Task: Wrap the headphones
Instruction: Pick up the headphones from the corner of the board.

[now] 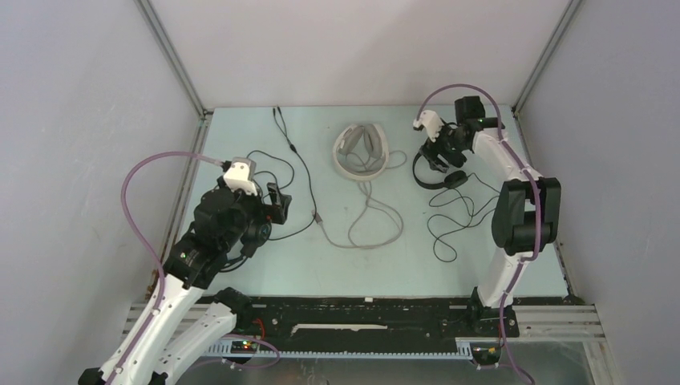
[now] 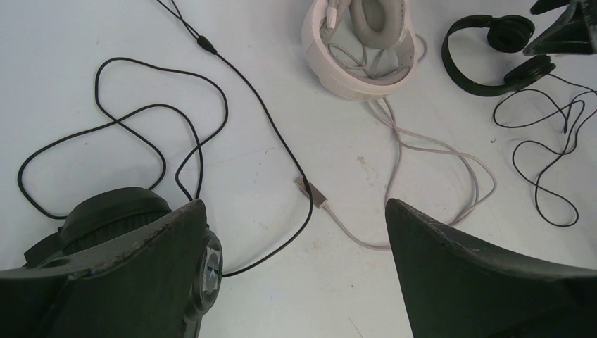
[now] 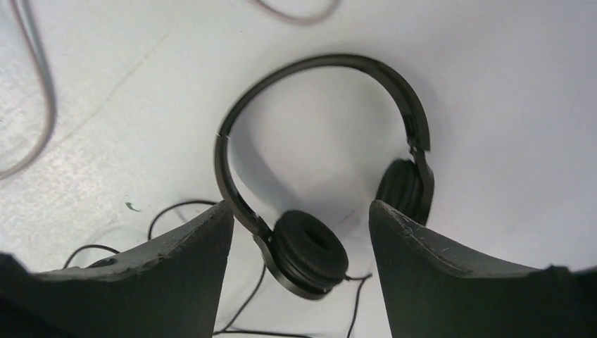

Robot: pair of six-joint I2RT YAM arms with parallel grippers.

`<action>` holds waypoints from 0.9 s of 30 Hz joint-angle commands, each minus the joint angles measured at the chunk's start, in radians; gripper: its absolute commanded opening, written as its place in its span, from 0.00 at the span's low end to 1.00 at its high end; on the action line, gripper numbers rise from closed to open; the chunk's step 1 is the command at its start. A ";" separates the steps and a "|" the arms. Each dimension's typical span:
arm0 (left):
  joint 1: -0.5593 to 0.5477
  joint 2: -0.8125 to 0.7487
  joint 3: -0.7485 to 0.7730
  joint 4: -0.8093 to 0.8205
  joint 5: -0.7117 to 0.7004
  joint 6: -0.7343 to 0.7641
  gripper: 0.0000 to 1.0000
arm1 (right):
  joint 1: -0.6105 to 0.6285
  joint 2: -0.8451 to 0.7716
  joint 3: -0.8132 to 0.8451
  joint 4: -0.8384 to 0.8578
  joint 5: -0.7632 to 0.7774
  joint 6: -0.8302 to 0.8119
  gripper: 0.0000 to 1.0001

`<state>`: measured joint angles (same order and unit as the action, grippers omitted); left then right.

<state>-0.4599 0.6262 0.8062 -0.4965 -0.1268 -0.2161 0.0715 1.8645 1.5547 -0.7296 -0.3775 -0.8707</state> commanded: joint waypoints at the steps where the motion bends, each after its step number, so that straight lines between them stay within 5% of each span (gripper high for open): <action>1: -0.002 -0.020 -0.009 0.027 0.003 0.021 1.00 | 0.054 0.011 0.002 0.016 -0.031 -0.022 0.72; 27: -0.026 -0.020 -0.008 0.034 -0.003 0.017 1.00 | 0.079 0.168 -0.076 0.067 0.069 -0.013 0.56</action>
<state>-0.4820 0.6022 0.8062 -0.4950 -0.1268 -0.2165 0.1547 2.0129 1.4796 -0.7197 -0.3199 -0.8978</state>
